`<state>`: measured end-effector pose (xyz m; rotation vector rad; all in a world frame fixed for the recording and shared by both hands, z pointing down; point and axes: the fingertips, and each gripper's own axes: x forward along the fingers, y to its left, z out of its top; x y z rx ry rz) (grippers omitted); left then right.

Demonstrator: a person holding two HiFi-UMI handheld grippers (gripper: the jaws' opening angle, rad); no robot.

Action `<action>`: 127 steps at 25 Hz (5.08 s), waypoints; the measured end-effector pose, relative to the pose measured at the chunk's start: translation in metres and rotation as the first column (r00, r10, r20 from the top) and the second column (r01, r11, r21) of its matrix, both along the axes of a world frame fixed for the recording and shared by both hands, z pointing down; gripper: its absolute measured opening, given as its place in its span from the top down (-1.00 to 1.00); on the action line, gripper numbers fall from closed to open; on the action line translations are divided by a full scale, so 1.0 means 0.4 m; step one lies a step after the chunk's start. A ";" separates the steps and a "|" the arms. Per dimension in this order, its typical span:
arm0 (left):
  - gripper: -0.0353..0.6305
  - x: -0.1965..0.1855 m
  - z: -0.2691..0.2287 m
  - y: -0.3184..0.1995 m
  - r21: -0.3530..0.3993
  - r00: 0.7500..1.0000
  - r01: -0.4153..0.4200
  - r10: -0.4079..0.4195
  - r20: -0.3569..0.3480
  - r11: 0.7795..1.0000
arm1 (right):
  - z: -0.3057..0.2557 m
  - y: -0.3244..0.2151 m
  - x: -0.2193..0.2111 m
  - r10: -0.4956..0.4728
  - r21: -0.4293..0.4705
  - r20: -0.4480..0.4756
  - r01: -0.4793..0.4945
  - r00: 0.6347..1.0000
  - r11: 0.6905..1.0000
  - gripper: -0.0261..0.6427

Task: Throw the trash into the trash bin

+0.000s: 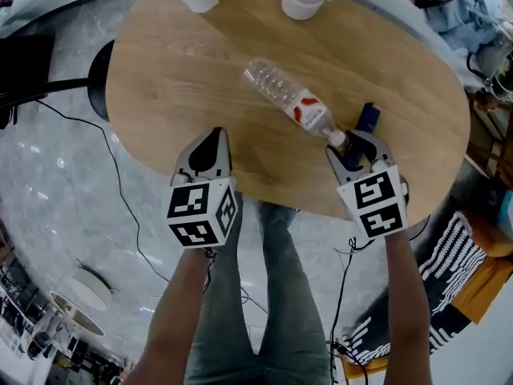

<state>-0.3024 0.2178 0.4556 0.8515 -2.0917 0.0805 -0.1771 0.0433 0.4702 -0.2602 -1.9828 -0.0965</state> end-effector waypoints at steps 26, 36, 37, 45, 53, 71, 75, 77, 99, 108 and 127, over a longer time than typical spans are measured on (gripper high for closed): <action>0.84 -0.043 0.028 0.012 -0.004 1.000 0.011 -0.011 -0.009 1.000 | 0.085 0.017 -0.012 -0.115 0.016 -0.113 0.117 0.987 0.993 0.44; 0.84 -0.035 0.017 0.014 0.000 1.000 -0.008 0.008 -0.003 1.000 | 0.048 0.025 -0.026 -0.057 0.013 -0.015 0.057 0.998 0.998 0.46; 0.84 -0.035 0.015 0.011 0.000 1.000 -0.011 0.011 -0.002 1.000 | 0.045 0.025 -0.027 -0.053 0.015 -0.007 0.053 0.999 0.998 0.46; 0.84 -0.038 -0.013 0.000 0.010 0.999 -0.051 0.051 0.015 0.999 | -0.018 0.034 -0.042 0.008 0.032 0.087 -0.010 0.996 0.999 0.47; 0.84 -0.025 -0.042 -0.037 0.034 0.995 -0.097 0.097 0.022 0.995 | -0.085 0.005 -0.018 0.125 0.027 0.151 -0.130 0.981 0.991 0.46; 0.84 0.117 -0.100 -0.293 0.080 0.943 -0.331 0.327 0.059 0.940 | -0.192 -0.201 0.170 0.477 0.035 0.279 -0.506 0.833 0.862 0.47; 0.84 0.212 -0.113 -0.375 0.086 0.912 -0.409 0.404 0.067 0.909 | -0.209 -0.261 0.287 0.566 0.031 0.297 -0.600 0.769 0.799 0.47; 0.84 0.269 -0.127 -0.412 0.088 0.894 -0.448 0.442 0.073 0.890 | -0.221 -0.283 0.358 0.603 0.030 0.305 -0.640 0.737 0.768 0.47; 0.84 0.717 -0.155 -0.697 0.117 0.690 -0.724 0.718 0.091 0.680 | -0.230 -0.378 0.934 0.863 0.013 0.319 -0.913 0.391 0.409 0.46; 0.84 0.893 -0.129 -0.756 0.106 0.604 -0.796 0.794 0.066 0.597 | -0.180 -0.364 1.160 0.928 0.015 0.283 -0.968 0.243 0.249 0.46; 0.84 1.170 -0.012 -0.823 0.026 0.416 -0.909 0.909 0.021 0.415 | 0.072 -0.266 1.470 0.997 -0.032 0.073 -0.999 -0.027 -0.025 0.46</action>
